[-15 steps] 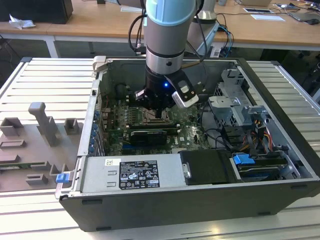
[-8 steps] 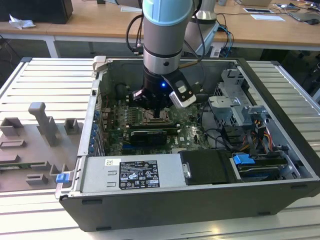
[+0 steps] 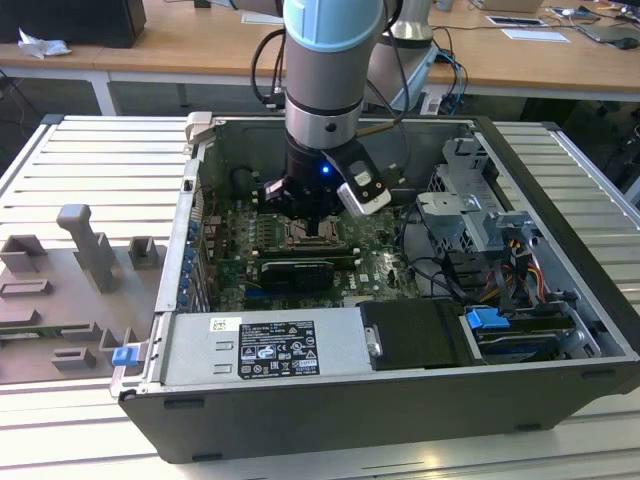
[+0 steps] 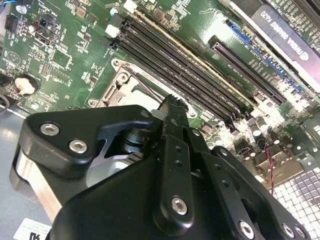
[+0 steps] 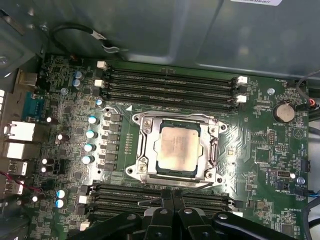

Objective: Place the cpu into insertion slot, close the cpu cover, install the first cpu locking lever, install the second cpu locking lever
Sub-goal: 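Install the second cpu locking lever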

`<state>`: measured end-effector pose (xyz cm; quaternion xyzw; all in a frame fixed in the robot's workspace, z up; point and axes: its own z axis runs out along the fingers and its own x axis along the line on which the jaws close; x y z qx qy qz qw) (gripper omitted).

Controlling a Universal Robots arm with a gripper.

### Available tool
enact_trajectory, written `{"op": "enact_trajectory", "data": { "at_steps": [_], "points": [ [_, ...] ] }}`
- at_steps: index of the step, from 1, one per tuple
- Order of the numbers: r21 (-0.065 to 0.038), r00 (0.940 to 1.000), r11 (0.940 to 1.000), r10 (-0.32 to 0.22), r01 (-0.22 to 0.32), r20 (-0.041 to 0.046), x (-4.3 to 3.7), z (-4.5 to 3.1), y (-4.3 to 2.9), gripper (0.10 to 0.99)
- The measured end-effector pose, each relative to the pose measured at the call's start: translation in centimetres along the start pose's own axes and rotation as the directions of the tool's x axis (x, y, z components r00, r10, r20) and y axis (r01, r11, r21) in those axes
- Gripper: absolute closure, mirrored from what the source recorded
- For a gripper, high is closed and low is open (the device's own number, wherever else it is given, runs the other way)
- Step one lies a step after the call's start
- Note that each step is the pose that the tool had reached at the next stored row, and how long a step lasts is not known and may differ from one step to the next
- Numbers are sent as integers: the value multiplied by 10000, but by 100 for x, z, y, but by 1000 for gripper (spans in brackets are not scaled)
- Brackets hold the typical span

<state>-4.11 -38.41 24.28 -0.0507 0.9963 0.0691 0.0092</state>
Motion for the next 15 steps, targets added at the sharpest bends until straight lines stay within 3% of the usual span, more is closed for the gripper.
{"op": "enact_trajectory", "data": {
  "at_steps": [7, 8, 10, 12, 15],
  "points": [
    [-3, 10000, 10000, 0, 0, 0, 47, 0, 5, 980],
    [-150, 10000, 9999, 1, -1, 13, 48, 4, 3, 980],
    [-187, 10000, 9998, 4, -4, 16, 65, 24, 3, 980],
    [-189, 10000, 9998, 4, -4, 16, 149, 70, 1, 980],
    [-188, 10000, 9998, 11, -10, 15, 158, 132, -7, 980]
  ]
}}
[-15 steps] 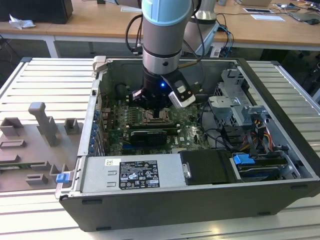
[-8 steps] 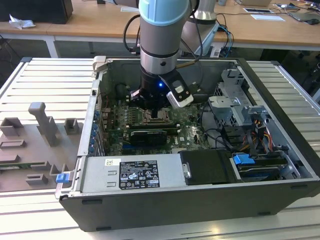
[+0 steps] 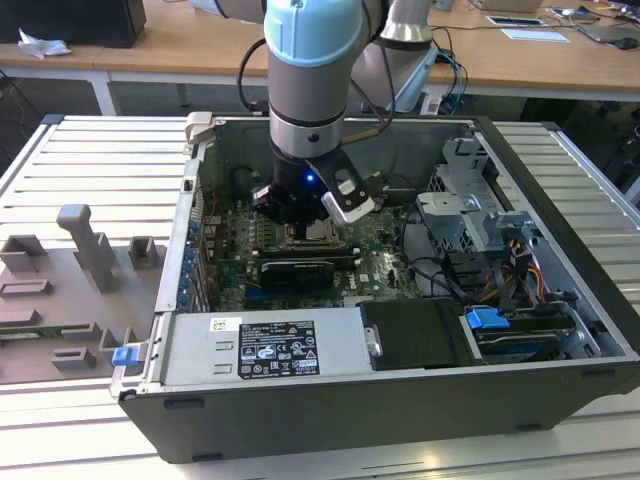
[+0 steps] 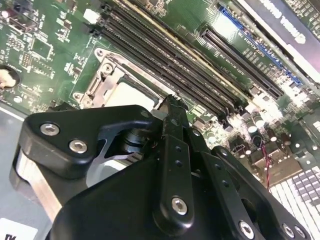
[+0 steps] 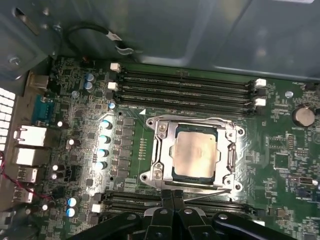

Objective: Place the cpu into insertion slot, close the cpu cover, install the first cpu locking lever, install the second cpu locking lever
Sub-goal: 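Install the second cpu locking lever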

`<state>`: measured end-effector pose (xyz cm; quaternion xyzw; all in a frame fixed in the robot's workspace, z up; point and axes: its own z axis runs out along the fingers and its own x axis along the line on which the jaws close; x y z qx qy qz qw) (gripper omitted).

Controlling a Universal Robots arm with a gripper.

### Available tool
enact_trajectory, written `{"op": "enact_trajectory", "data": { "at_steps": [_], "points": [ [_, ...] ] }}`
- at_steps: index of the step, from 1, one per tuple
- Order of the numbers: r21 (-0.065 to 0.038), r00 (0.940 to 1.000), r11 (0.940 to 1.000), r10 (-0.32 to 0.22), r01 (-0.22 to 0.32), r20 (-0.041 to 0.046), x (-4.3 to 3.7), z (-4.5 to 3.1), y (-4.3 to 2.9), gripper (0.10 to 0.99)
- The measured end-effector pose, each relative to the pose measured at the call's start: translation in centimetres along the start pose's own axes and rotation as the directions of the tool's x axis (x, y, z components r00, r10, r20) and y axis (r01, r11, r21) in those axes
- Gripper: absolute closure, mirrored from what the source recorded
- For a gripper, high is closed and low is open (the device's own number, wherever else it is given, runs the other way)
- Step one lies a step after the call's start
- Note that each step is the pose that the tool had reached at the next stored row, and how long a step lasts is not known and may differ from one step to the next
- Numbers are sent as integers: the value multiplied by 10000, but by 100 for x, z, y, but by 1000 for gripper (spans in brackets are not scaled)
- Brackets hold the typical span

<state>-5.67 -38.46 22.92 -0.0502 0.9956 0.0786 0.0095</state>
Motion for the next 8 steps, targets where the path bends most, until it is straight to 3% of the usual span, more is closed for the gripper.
{"op": "enact_trajectory", "data": {
  "at_steps": [3, 8],
  "points": [
    [-13, 10000, 10000, 56, -56, 12, 2, 40, -6, 980],
    [-335, 9999, 9994, 95, -94, 47, 33, 45, -30, 980]
  ]
}}
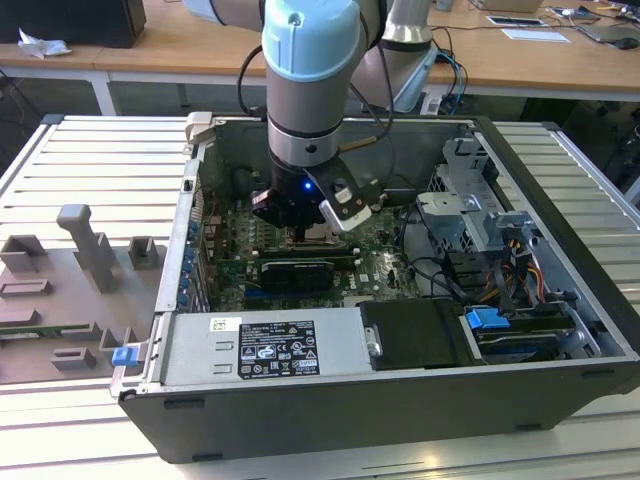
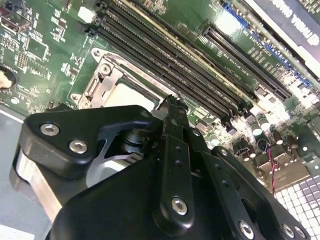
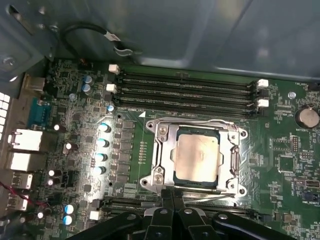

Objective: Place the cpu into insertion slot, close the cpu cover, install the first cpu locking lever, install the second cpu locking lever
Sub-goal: 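Install the second cpu locking lever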

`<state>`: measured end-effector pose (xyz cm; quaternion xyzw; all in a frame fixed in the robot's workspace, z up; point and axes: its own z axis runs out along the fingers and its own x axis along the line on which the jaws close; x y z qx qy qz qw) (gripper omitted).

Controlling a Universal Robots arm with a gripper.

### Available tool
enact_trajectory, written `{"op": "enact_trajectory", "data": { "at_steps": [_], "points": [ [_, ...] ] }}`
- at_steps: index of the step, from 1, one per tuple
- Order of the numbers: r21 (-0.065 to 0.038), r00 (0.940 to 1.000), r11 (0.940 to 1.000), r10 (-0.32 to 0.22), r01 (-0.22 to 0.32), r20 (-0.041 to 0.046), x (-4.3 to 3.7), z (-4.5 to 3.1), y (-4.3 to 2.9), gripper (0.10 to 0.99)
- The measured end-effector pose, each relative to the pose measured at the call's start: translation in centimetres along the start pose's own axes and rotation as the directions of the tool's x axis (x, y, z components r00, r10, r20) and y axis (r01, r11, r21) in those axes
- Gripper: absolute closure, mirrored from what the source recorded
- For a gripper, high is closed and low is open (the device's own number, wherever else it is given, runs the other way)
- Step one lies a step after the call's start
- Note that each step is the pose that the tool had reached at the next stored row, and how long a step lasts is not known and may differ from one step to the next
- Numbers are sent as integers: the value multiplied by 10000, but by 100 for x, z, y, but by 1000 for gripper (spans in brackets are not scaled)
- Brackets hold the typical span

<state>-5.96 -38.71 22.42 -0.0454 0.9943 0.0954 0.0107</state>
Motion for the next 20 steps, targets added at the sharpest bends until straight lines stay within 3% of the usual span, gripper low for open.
{"op": "enact_trajectory", "data": {
  "at_steps": [9, 17, 20],
  "points": [
    [-64, 10000, 10000, -1, 1, 4, 22, 1, -2, 980],
    [-248, 10000, 9997, 6, -5, 23, 61, 5, -6, 980],
    [-363, 10000, 9993, 9, -8, 34, 81, 9, -8, 980]
  ]
}}
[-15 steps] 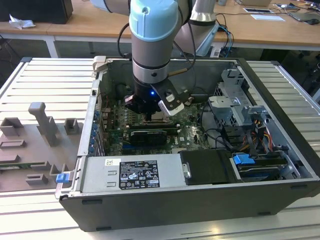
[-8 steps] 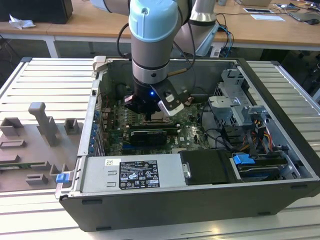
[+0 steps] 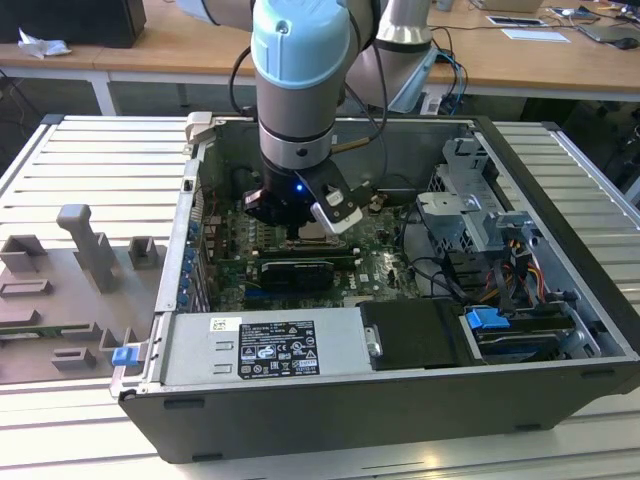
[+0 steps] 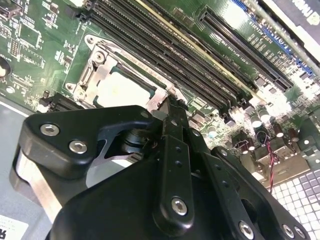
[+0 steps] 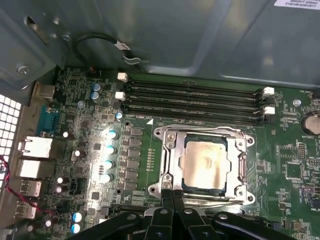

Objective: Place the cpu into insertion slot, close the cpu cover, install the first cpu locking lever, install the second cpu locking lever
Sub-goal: 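Install the second cpu locking lever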

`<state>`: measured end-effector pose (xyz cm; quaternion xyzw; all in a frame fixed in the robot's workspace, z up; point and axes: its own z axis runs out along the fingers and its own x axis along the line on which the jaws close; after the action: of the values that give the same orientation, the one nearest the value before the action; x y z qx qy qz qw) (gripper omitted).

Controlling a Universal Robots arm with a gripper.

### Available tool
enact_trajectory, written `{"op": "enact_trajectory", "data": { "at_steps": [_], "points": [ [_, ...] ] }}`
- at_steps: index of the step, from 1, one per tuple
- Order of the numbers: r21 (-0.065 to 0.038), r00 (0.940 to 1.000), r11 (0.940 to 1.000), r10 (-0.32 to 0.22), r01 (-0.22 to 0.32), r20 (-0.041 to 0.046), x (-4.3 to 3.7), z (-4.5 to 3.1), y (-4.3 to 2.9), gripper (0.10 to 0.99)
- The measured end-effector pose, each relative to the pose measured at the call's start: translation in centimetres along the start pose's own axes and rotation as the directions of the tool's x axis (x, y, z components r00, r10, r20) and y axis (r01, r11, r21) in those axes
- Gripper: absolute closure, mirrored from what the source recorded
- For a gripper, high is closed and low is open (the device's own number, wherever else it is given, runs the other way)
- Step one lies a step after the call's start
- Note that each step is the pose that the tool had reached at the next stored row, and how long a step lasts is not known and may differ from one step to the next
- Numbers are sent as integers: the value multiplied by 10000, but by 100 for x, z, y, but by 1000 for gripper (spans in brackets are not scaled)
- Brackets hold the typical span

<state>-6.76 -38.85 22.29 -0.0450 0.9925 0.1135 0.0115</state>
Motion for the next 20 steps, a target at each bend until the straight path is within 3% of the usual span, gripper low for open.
{"op": "enact_trajectory", "data": {
  "at_steps": [3, 20],
  "points": [
    [-69, 10000, 10000, 3, -3, 6, 8, 16, -4, 980],
    [-134, 10000, 9999, 11, -10, 15, 19, 77, -16, 980]
  ]
}}
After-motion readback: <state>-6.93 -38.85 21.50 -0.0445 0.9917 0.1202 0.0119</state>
